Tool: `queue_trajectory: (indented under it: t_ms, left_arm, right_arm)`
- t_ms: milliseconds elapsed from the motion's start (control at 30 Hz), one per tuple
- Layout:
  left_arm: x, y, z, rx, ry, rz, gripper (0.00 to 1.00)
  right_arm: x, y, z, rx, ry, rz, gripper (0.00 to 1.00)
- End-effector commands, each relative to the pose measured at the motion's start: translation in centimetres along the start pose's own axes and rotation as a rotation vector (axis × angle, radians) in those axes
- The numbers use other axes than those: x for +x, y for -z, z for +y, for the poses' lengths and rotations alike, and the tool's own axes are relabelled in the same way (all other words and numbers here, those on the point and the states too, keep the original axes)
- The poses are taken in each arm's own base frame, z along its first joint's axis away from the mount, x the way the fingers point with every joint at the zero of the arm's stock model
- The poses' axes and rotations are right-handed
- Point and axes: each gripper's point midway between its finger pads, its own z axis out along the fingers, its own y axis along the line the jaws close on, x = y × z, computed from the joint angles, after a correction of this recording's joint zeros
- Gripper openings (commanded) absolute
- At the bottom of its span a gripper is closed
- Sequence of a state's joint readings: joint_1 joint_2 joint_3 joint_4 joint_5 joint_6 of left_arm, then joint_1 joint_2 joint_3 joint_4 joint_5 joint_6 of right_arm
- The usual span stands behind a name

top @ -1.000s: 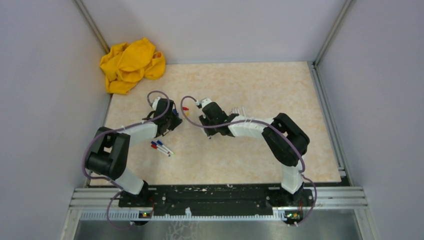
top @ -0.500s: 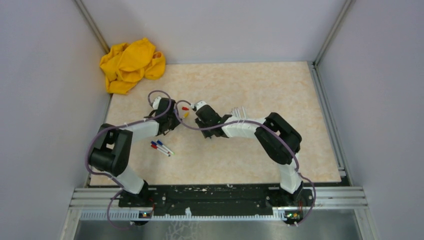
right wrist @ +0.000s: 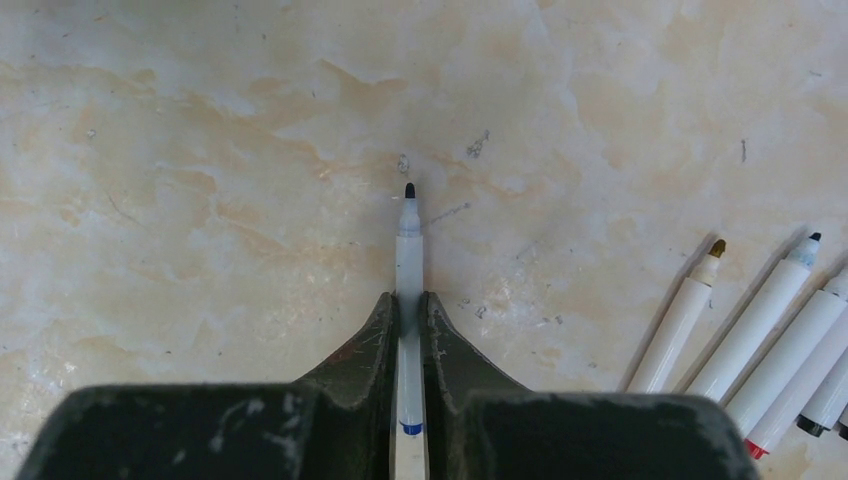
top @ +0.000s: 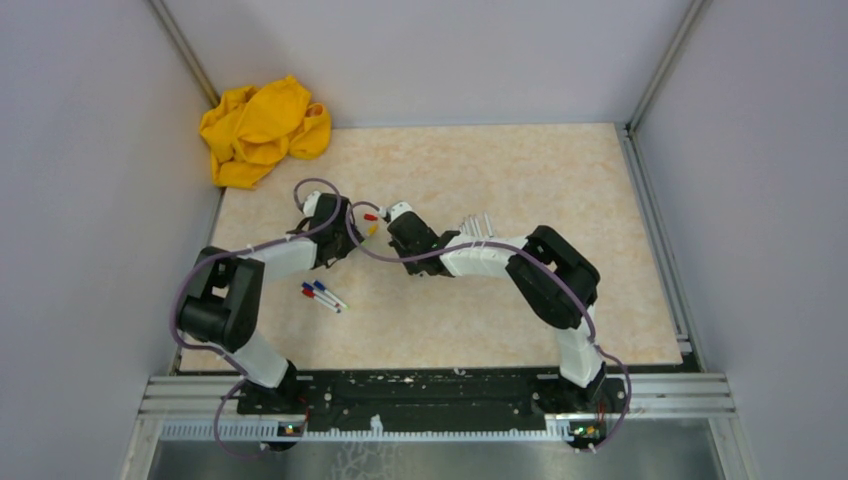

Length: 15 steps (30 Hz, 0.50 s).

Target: Open the pen caps

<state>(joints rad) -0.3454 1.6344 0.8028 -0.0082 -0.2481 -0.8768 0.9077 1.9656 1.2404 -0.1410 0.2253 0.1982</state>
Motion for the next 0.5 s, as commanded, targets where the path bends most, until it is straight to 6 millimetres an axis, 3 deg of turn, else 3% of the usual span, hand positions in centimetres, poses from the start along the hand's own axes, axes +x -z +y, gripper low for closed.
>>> queue_trajectory:
  t_ms: [0, 467]
  left_arm:
    - [-0.2, -0.1, 1.0, -0.046, -0.012, 0.003, 0.45]
    - [-3.2, 3.5, -1.1, 0.046, 0.023, -0.082, 0.45]
  right_arm:
    - [0.2, -0.1, -1.3, 0.067, -0.006, 0.013, 0.03]
    - [0.9, 0.6, -5.6, 0.156, -0.070, 0.025, 0.02]
